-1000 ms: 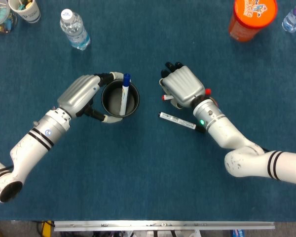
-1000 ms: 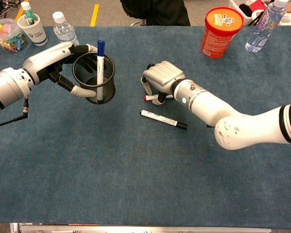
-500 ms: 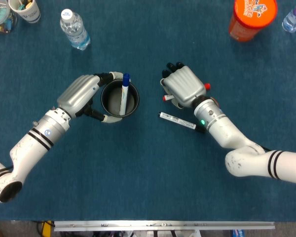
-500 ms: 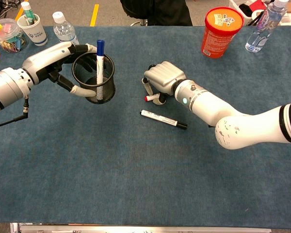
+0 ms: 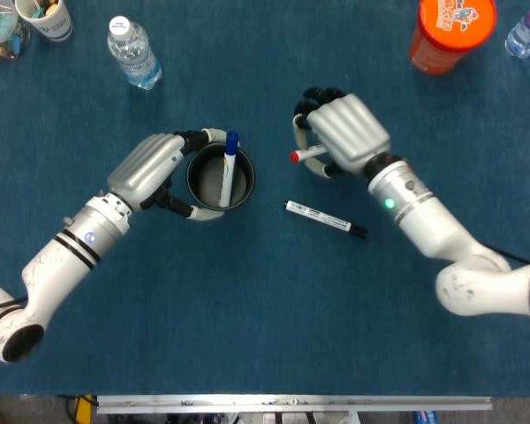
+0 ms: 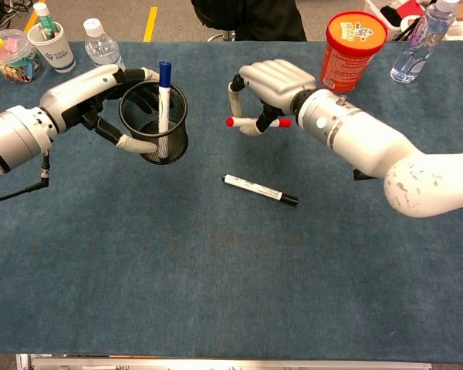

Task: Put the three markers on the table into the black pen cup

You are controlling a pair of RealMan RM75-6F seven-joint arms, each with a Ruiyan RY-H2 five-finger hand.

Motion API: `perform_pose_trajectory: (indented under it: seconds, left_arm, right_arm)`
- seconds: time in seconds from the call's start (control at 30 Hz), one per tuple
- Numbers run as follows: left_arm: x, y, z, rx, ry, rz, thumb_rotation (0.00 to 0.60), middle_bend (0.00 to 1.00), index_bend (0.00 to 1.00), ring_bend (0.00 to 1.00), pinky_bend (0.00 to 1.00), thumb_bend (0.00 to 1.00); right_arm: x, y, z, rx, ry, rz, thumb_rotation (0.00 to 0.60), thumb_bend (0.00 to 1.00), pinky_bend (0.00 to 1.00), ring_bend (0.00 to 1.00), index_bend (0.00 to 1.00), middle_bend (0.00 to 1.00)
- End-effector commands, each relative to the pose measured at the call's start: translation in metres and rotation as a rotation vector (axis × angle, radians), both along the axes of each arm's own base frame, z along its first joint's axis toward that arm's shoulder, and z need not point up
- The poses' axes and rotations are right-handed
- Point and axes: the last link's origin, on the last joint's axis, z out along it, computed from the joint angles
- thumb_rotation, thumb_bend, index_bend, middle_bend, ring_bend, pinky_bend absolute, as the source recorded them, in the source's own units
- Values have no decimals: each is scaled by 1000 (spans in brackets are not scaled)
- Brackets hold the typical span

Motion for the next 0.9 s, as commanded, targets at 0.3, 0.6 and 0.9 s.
perform_pose_trajectory:
  seconds: [0.3, 0.6, 0.9]
  left_arm:
    - [8, 3, -13, -24, 3, 9, 600, 370, 250, 346, 291, 151]
    - [13, 10, -22, -34, -3, 32, 600, 370, 250, 346, 291, 151]
    - [18, 22, -27, -42, -10, 70, 600, 370, 249, 346, 291, 150]
  right_arm:
    - [34, 11, 85, 47, -387, -43, 600, 297, 232, 180, 668, 378]
    - [64, 19, 114, 139, -621, -62, 600, 297, 232, 185, 678, 387]
    - [95, 31, 110, 238, -735, -43, 600, 297, 234, 185, 679, 387]
